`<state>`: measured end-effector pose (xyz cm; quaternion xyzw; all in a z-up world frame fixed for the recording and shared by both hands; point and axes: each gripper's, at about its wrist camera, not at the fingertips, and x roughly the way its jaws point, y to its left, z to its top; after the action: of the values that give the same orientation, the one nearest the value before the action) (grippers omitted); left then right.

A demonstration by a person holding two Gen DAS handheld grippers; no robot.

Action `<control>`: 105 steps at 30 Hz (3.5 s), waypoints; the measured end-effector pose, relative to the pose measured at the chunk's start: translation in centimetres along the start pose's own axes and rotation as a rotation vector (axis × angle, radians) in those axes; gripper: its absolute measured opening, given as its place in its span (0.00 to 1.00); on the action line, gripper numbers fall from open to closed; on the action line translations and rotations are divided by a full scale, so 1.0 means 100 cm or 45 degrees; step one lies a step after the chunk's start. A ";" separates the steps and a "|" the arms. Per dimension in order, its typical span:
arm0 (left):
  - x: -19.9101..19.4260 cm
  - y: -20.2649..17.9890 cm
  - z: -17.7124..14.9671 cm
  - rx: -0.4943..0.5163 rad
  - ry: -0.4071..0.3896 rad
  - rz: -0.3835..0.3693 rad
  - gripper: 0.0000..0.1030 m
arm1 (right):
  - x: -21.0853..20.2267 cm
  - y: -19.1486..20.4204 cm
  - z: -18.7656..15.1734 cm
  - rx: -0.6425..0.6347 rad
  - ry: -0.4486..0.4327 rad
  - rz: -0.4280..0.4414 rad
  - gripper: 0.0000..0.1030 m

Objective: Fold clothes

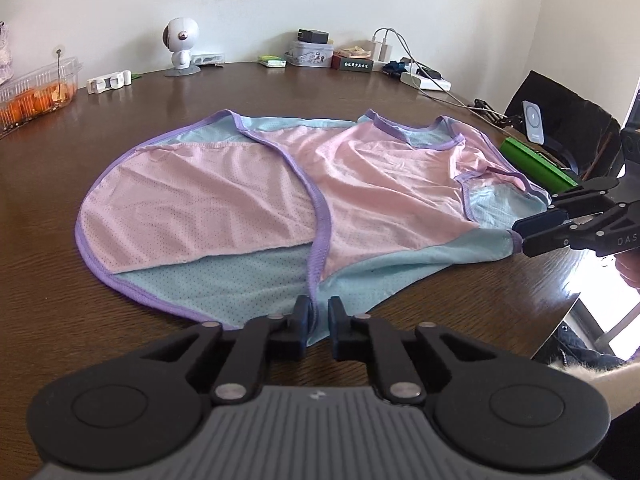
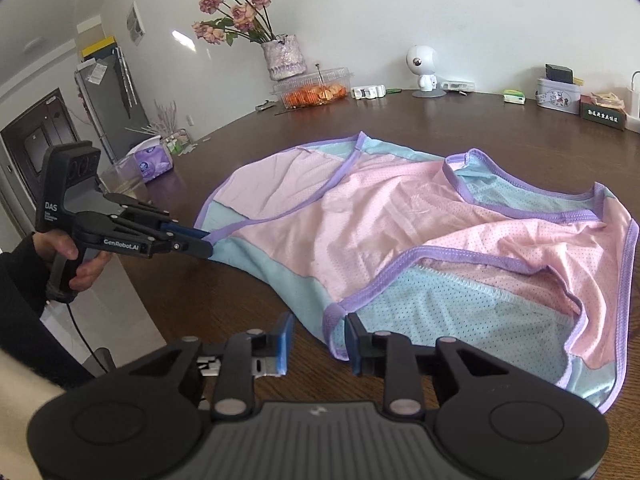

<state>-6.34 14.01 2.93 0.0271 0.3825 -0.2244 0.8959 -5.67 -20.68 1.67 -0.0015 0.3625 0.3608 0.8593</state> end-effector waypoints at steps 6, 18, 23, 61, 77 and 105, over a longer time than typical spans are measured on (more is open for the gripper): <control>-0.005 0.001 -0.004 0.028 0.015 -0.034 0.02 | -0.004 -0.011 -0.007 0.011 0.026 -0.073 0.01; -0.011 -0.002 -0.006 0.139 0.034 -0.083 0.20 | -0.021 -0.010 -0.010 -0.099 0.016 -0.022 0.28; -0.013 -0.005 -0.008 0.197 0.017 -0.100 0.02 | -0.013 -0.012 -0.015 -0.101 0.014 -0.027 0.02; 0.040 0.071 0.050 0.064 -0.003 0.191 0.36 | -0.040 -0.113 0.028 -0.174 0.034 -0.359 0.02; 0.089 0.089 0.158 0.015 -0.062 0.222 0.52 | 0.040 -0.121 0.134 -0.178 -0.026 -0.210 0.33; 0.163 0.107 0.171 0.199 0.019 0.065 0.05 | 0.126 -0.148 0.162 0.061 0.148 -0.209 0.07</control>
<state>19.62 13.67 2.33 0.1086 0.3698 -0.2306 0.8935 19.65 -19.58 1.94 -0.0315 0.4191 0.2795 0.8632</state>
